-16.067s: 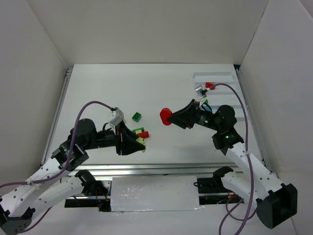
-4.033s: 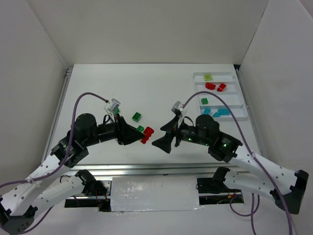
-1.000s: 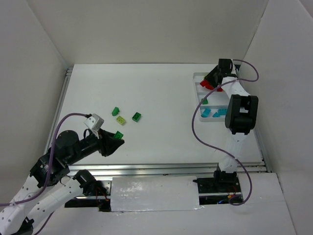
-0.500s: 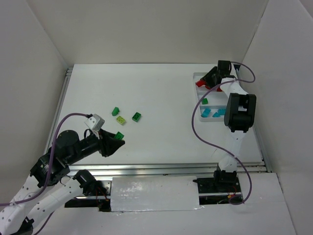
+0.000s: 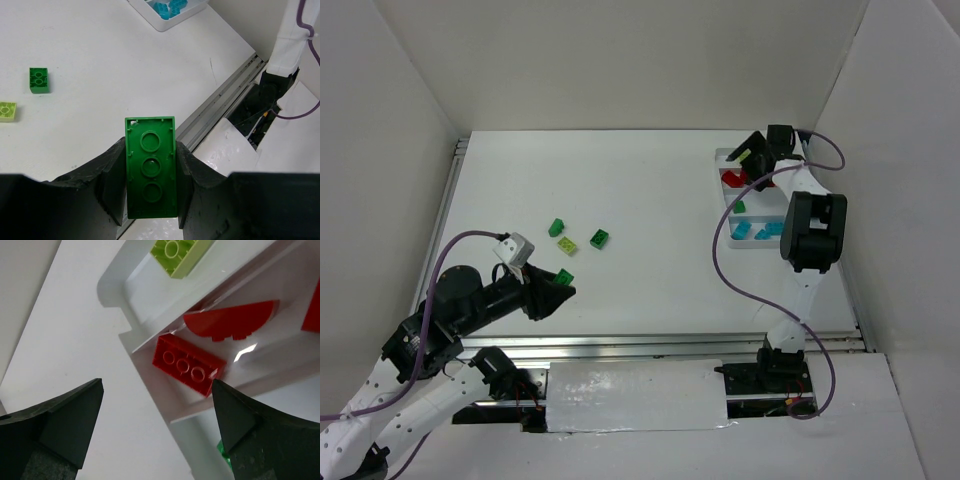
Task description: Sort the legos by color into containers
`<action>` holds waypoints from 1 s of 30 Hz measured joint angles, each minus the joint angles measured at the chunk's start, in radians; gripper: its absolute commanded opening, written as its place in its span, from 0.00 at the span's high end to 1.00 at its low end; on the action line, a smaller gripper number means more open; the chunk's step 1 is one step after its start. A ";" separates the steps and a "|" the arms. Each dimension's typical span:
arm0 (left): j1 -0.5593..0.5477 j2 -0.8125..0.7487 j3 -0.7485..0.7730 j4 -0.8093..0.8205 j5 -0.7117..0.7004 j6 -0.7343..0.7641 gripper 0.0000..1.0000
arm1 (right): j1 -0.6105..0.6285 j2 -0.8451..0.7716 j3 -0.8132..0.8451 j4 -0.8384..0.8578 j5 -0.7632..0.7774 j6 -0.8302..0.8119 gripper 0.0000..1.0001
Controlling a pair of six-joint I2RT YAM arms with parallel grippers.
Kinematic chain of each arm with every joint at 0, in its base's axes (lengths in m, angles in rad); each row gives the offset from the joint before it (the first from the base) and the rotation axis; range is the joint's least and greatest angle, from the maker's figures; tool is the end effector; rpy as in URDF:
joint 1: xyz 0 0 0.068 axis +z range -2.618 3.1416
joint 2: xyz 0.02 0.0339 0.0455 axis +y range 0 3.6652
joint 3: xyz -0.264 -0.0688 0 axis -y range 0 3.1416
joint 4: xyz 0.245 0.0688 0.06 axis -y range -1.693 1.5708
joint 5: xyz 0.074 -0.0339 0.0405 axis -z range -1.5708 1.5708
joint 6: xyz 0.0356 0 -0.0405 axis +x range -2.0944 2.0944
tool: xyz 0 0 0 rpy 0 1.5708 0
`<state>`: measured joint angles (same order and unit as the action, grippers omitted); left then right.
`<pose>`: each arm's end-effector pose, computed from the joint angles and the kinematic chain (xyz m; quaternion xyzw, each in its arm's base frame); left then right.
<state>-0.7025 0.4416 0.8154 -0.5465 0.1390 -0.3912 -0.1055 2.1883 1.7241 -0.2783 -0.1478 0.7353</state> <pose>0.0694 -0.0652 0.3529 0.1625 0.7474 -0.3792 0.5207 0.4970 -0.0474 0.1989 0.3455 0.8456 0.1886 0.3606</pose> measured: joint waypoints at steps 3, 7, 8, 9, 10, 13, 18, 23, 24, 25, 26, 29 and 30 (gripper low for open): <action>0.000 0.002 0.000 0.000 0.000 0.000 1.00 | 0.000 -0.094 -0.065 0.001 0.004 0.000 0.04; 0.000 0.008 0.000 0.003 0.000 -0.002 0.99 | 0.009 -0.309 -0.153 -0.002 0.003 -0.006 0.04; 0.000 0.011 0.000 0.006 0.004 -0.004 0.99 | 0.014 -0.375 -0.177 0.004 0.000 -0.015 0.04; 0.000 0.015 0.000 0.014 0.010 -0.005 0.99 | 0.021 -0.433 -0.203 0.007 -0.010 -0.024 0.04; 0.000 0.018 0.000 0.026 0.021 -0.008 0.99 | 0.029 -0.483 -0.241 0.013 -0.039 -0.037 0.04; 0.001 0.039 0.001 0.090 0.097 -0.029 1.00 | 0.111 -0.712 -0.363 0.056 -0.171 -0.076 0.04; 0.001 0.116 0.008 0.241 0.342 -0.039 1.00 | 0.348 -0.958 -0.630 0.238 -0.492 -0.071 0.07; 0.001 0.203 0.000 0.402 0.585 -0.087 1.00 | 0.622 -1.123 -0.818 0.351 -0.619 -0.018 0.17; 0.001 0.212 -0.008 0.431 0.610 -0.100 1.00 | 0.656 -1.157 -0.841 0.382 -0.632 -0.005 0.21; 0.001 0.217 -0.020 0.459 0.630 -0.114 1.00 | 0.684 -1.192 -0.864 0.415 -0.637 0.008 0.22; 0.000 0.218 -0.034 0.482 0.647 -0.127 1.00 | 0.704 -1.221 -0.880 0.438 -0.637 0.016 0.22; 0.000 0.217 -0.060 0.539 0.683 -0.167 1.00 | 0.777 -1.282 -0.901 0.499 -0.634 0.026 0.23; 0.000 0.217 -0.063 0.555 0.690 -0.174 1.00 | 0.801 -1.288 -0.901 0.517 -0.633 0.026 0.24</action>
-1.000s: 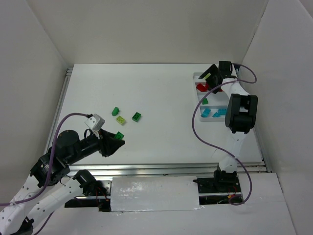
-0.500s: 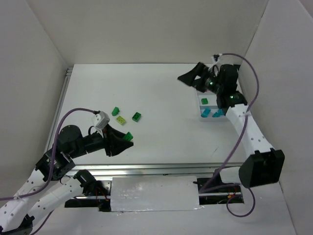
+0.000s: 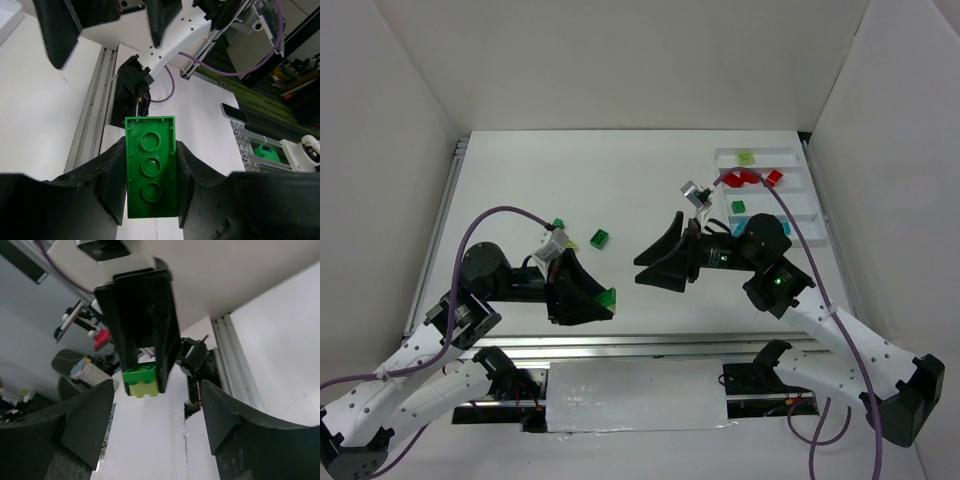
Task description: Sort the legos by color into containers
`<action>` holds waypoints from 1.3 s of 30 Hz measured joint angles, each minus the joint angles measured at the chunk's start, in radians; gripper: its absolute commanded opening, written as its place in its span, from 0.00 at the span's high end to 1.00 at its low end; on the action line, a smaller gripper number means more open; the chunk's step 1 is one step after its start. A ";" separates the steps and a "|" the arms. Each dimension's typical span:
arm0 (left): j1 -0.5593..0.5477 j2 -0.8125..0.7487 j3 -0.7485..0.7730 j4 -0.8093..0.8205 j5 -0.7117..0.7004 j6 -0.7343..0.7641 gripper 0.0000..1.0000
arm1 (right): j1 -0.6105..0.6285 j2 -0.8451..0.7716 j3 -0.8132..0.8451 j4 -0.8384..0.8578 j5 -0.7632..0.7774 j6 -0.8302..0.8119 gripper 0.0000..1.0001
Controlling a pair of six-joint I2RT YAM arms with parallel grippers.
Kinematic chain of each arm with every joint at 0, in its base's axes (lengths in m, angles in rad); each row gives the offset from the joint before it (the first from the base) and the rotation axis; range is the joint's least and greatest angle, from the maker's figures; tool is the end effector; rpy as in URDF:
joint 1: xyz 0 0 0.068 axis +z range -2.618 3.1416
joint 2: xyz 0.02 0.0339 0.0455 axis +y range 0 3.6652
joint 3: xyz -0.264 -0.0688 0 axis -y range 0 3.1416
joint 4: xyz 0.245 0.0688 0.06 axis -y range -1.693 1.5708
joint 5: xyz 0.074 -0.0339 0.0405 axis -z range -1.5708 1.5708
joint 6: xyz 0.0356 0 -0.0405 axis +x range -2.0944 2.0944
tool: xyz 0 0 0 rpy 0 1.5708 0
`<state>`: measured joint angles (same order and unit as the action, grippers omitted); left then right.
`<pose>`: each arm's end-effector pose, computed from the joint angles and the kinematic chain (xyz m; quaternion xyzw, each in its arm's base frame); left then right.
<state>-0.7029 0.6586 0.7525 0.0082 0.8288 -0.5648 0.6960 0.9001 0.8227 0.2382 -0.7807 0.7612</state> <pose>0.0952 -0.1151 0.3678 0.3405 0.5913 -0.6198 0.3877 0.1396 0.1493 0.3771 -0.2701 0.6084 0.6529 0.3613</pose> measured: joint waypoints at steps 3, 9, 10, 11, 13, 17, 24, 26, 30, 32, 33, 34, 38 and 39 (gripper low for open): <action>0.000 0.000 0.000 0.030 0.011 -0.021 1.00 | 0.092 -0.002 0.000 0.031 0.026 -0.005 0.24; 0.000 0.001 0.000 0.056 0.015 -0.044 1.00 | 0.222 0.051 0.000 0.032 0.095 -0.041 0.30; 0.000 0.001 0.000 0.057 0.015 -0.044 1.00 | 0.235 0.061 0.000 0.030 0.107 -0.047 0.31; 0.000 0.001 0.000 0.055 0.014 -0.044 1.00 | 0.246 0.070 0.002 0.029 0.118 -0.051 0.32; 0.000 0.001 0.000 0.049 0.012 -0.044 1.00 | 0.266 0.081 0.004 0.029 0.138 -0.061 0.34; 0.000 0.001 0.000 0.040 0.006 -0.042 1.00 | 0.301 0.088 0.013 0.029 0.166 -0.082 0.37; 0.000 0.000 0.000 0.032 0.004 -0.044 1.00 | 0.326 0.090 0.026 0.019 0.219 -0.125 0.59; 0.000 0.000 0.000 0.024 -0.002 -0.045 1.00 | 0.327 0.090 0.028 0.015 0.225 -0.135 0.75; 0.000 -0.002 0.000 0.022 -0.002 -0.042 1.00 | 0.330 0.090 0.028 0.015 0.226 -0.141 0.84; 0.000 -0.002 0.000 0.021 -0.002 -0.041 1.00 | 0.330 0.090 0.028 0.015 0.227 -0.143 1.00; 0.000 -0.002 0.000 0.021 -0.002 -0.041 0.97 | 0.331 0.090 0.028 0.015 0.229 -0.145 1.00; 0.000 -0.001 0.000 0.021 -0.002 -0.040 0.93 | 0.332 0.089 0.028 0.015 0.229 -0.147 1.00; 0.000 0.000 0.001 0.019 -0.003 -0.027 0.20 | 0.332 0.087 0.028 0.015 0.228 -0.158 1.00; 0.000 0.000 0.002 0.019 0.000 -0.015 0.10 | 0.333 0.086 0.028 0.013 0.233 -0.165 1.00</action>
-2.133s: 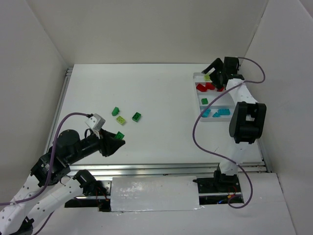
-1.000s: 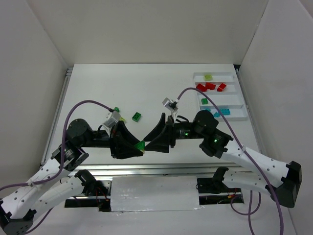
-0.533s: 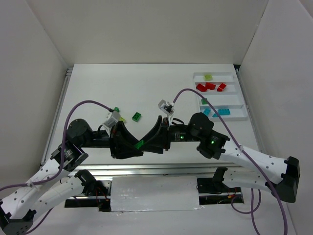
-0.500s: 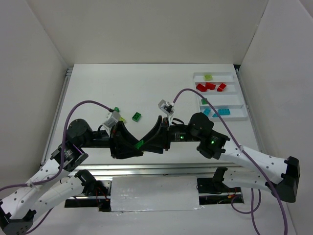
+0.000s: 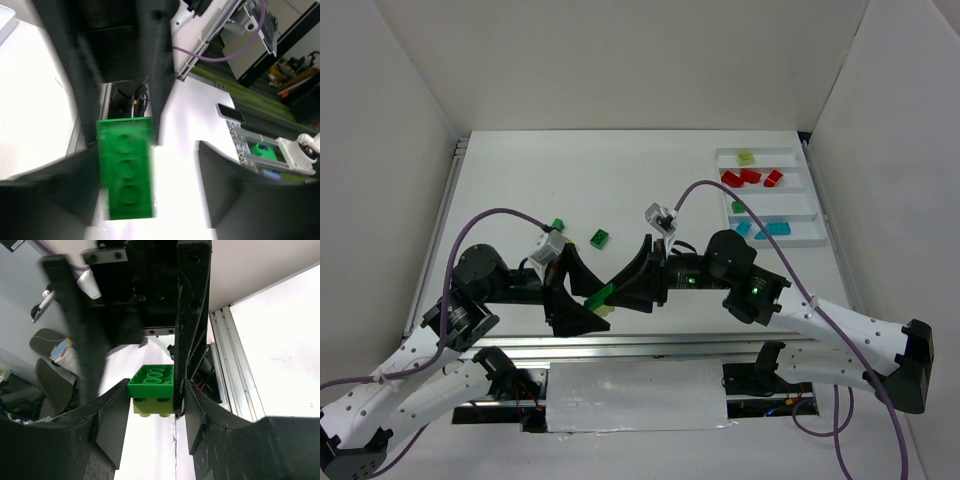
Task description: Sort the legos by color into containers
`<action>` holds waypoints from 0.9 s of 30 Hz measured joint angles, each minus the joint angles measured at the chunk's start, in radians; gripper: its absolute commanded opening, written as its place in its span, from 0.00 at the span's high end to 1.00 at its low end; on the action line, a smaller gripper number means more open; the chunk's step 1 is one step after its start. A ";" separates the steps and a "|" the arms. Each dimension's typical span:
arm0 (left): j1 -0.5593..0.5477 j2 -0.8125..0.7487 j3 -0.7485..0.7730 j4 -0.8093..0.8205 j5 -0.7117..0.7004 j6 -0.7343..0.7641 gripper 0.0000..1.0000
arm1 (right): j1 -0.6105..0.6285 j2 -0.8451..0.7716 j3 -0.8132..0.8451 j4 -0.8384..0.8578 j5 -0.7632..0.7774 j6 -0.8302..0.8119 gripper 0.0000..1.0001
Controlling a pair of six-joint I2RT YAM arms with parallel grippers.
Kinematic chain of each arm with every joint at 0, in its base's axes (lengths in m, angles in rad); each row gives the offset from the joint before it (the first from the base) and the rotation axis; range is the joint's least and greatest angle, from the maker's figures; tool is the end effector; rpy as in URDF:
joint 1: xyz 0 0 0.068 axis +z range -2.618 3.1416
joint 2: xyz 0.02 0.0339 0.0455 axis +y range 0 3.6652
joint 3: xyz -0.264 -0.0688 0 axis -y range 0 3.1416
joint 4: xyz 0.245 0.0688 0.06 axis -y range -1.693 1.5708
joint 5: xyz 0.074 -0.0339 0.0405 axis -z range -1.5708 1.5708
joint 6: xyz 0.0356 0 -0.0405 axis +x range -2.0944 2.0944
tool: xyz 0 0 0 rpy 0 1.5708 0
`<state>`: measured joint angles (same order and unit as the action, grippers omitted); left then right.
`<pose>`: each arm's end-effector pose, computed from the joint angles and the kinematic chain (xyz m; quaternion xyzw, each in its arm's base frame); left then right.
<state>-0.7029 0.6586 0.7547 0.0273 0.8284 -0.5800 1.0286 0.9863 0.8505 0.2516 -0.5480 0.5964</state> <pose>0.0949 -0.1148 0.3704 0.3382 0.5865 -0.6240 0.3902 0.1022 0.2056 0.3720 -0.3347 0.5820 0.6457 0.3638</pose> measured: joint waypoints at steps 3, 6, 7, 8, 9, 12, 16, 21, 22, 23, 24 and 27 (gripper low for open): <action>-0.011 -0.006 0.014 -0.026 0.006 0.004 0.00 | -0.005 0.000 -0.001 -0.027 0.032 -0.027 1.00; -0.014 -0.005 0.026 -0.060 -0.005 0.026 0.01 | -0.003 0.001 0.000 -0.042 0.041 -0.051 1.00; -0.014 -0.003 0.030 -0.076 -0.011 0.032 0.00 | -0.003 0.002 0.002 -0.051 0.042 -0.063 1.00; -0.016 -0.001 0.036 -0.095 -0.017 0.039 0.01 | -0.003 0.003 0.005 -0.063 0.042 -0.072 1.00; -0.017 -0.002 0.041 -0.108 -0.021 0.051 0.00 | -0.003 0.005 0.010 -0.074 0.043 -0.081 1.00; -0.023 0.000 0.058 -0.154 -0.037 0.079 0.00 | -0.003 0.005 0.014 -0.091 0.038 -0.107 1.00; -0.024 -0.002 0.067 -0.206 -0.058 0.101 0.01 | -0.004 0.003 0.014 -0.101 0.036 -0.128 1.00; -0.008 -0.005 0.067 -0.266 -0.167 0.107 0.01 | 0.003 -0.043 0.013 -0.119 -0.029 -0.137 1.00; -0.010 -0.003 0.068 -0.265 -0.176 0.106 0.01 | 0.002 -0.050 0.010 -0.119 -0.034 -0.141 1.00; -0.012 -0.004 0.068 -0.265 -0.180 0.106 0.01 | 0.002 -0.051 0.008 -0.118 -0.035 -0.142 1.00; -0.012 -0.004 0.068 -0.269 -0.181 0.106 0.02 | 0.001 -0.051 0.008 -0.118 -0.035 -0.142 1.00; -0.012 -0.004 0.068 -0.271 -0.184 0.106 0.06 | 0.000 -0.050 0.008 -0.123 -0.033 -0.145 1.00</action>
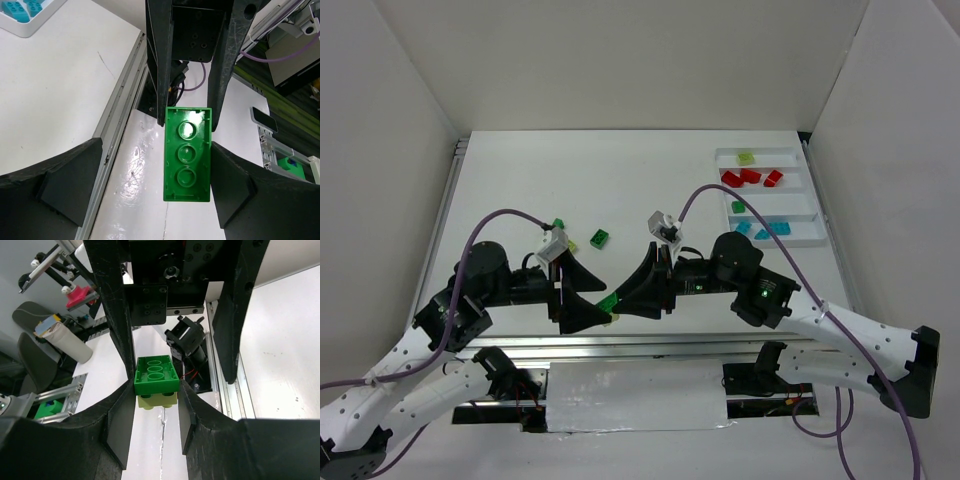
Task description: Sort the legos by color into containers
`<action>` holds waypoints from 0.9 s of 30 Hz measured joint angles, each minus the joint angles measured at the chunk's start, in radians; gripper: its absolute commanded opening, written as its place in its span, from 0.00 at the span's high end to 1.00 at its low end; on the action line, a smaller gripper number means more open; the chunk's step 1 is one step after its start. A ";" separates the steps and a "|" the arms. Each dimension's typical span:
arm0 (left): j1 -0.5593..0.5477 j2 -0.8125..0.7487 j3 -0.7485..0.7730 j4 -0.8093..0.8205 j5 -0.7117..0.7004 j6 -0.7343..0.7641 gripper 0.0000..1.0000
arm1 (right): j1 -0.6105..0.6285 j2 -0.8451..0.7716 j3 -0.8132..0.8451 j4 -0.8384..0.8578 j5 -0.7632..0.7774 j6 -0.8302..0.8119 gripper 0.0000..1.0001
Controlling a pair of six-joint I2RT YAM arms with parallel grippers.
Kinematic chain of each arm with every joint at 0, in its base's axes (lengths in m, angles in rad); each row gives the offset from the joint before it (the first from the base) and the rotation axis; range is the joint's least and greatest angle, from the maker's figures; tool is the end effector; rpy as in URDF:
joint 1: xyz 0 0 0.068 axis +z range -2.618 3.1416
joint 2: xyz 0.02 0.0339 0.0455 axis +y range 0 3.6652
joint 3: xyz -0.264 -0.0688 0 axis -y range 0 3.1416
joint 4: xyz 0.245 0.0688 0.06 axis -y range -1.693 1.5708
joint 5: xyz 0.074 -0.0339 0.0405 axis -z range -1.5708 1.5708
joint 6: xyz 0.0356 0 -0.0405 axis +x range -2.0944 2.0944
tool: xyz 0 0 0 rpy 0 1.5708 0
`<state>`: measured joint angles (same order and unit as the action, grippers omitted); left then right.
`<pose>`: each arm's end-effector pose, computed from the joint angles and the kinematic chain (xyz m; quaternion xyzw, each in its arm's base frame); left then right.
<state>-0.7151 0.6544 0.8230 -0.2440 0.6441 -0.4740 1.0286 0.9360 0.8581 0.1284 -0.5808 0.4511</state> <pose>0.0948 -0.1107 0.3667 0.2973 0.6646 -0.5535 0.4043 0.0947 0.1951 0.3721 -0.3869 0.5738 0.6139 0.3798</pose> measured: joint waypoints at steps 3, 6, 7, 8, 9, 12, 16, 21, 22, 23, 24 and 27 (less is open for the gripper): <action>0.000 0.000 0.000 -0.007 0.000 0.003 0.13 | 0.000 0.002 0.000 -0.014 0.007 -0.010 1.00; 0.000 0.001 0.000 -0.017 0.005 0.008 0.15 | 0.000 0.005 0.014 -0.058 0.018 -0.035 1.00; 0.000 0.001 0.000 -0.017 0.007 0.008 0.15 | 0.000 0.008 0.024 -0.075 0.020 -0.045 1.00; 0.000 0.004 0.000 -0.017 0.008 0.010 0.15 | 0.000 0.013 0.040 -0.100 0.021 -0.057 1.00; 0.000 0.005 0.000 -0.017 0.010 0.012 0.15 | 0.000 0.019 0.058 -0.126 0.022 -0.068 1.00; 0.002 0.005 0.000 -0.018 0.012 0.026 0.15 | 0.000 0.032 0.091 -0.181 0.025 -0.095 1.00; 0.001 0.012 0.000 -0.019 0.012 0.029 0.16 | 0.001 0.036 0.112 -0.233 0.032 -0.123 1.00; 0.002 0.024 0.000 -0.019 0.022 0.029 0.32 | 0.001 0.041 0.118 -0.280 0.050 -0.150 1.00; 0.001 0.027 0.000 -0.019 0.026 0.029 0.42 | 0.001 0.045 0.119 -0.286 0.055 -0.155 1.00; 0.001 0.028 0.000 -0.019 0.027 0.027 0.48 | 0.001 0.047 0.119 -0.290 0.055 -0.156 1.00; 0.001 0.029 0.000 -0.018 0.037 0.028 0.53 | 0.001 0.050 0.119 -0.296 0.064 -0.159 1.00; 0.001 0.031 -0.001 -0.020 0.053 0.034 0.68 | 0.001 0.055 0.120 -0.309 0.079 -0.161 1.00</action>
<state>-0.7139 0.6857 0.8223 -0.2638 0.6975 -0.4404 1.0298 0.9905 0.9779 -0.1806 -0.5018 0.2905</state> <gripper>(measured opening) 0.465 0.431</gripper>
